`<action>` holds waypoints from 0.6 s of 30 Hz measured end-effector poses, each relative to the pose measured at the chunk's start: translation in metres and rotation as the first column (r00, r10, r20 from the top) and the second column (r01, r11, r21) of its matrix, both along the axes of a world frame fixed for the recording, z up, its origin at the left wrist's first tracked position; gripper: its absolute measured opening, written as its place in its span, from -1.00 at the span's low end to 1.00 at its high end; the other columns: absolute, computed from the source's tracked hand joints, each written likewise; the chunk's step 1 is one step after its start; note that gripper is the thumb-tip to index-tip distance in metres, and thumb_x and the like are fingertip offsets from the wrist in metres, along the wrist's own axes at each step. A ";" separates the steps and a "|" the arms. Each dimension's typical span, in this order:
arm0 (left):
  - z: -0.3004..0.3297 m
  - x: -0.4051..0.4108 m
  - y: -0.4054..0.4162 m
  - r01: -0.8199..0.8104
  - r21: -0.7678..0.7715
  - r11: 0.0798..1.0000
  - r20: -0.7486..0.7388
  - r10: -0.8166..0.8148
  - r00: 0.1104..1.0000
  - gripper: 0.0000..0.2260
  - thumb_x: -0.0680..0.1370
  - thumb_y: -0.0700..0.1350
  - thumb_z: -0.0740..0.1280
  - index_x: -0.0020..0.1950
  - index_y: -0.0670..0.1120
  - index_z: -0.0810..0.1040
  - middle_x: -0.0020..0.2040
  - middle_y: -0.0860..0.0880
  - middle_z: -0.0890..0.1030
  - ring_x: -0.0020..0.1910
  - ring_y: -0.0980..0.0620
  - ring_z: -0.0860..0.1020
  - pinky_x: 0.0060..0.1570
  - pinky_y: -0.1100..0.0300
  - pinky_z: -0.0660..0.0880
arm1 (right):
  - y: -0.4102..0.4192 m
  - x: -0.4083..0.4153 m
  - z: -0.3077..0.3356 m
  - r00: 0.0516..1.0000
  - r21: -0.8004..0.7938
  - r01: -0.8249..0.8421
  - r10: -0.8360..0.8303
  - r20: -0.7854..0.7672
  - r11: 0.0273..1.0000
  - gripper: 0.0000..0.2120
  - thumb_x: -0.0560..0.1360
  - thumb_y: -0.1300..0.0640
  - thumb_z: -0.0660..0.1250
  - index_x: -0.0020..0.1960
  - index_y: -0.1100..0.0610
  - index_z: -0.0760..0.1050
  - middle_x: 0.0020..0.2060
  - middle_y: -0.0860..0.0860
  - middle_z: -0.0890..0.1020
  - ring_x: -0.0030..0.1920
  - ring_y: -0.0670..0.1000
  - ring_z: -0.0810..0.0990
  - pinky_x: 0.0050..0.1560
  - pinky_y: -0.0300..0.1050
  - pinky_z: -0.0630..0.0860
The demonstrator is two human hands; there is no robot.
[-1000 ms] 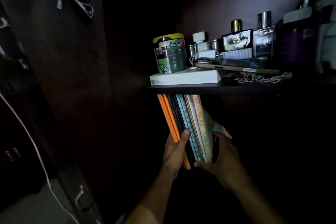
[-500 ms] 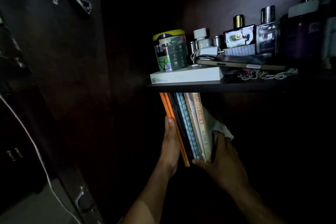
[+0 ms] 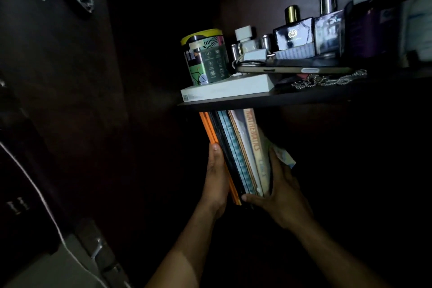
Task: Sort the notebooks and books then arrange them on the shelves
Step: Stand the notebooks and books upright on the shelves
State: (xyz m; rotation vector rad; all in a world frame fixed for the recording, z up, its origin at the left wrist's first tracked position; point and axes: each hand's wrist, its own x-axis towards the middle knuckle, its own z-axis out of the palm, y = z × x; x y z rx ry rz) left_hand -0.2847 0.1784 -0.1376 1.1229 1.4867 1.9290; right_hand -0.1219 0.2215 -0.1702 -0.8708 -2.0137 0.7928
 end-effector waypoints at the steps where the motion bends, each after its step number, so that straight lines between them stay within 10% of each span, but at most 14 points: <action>1: 0.004 0.005 -0.004 0.060 0.007 0.998 0.057 -0.060 0.997 -0.34 0.52 0.43 0.22 0.53 0.11 0.38 0.47 0.01 0.48 0.45 -0.02 0.44 0.47 -0.18 0.31 | 0.000 0.000 0.002 1.000 -0.003 0.004 -0.004 -0.008 1.000 0.24 0.25 -0.26 0.60 0.59 -0.21 -0.24 0.59 -0.04 0.11 0.52 0.15 0.21 0.39 0.21 0.39; 18: 0.067 0.010 -0.010 0.128 -0.032 0.991 -0.090 -0.130 0.987 -0.28 0.53 0.35 0.31 0.58 0.01 0.29 0.47 -0.14 0.47 0.45 -0.15 0.44 0.49 -0.23 0.25 | -0.009 0.007 0.011 0.984 -0.173 -0.054 0.023 -0.176 0.983 0.18 0.27 -0.34 0.53 0.47 -0.48 -0.35 0.58 -0.02 0.11 0.52 0.19 0.15 0.43 0.20 0.33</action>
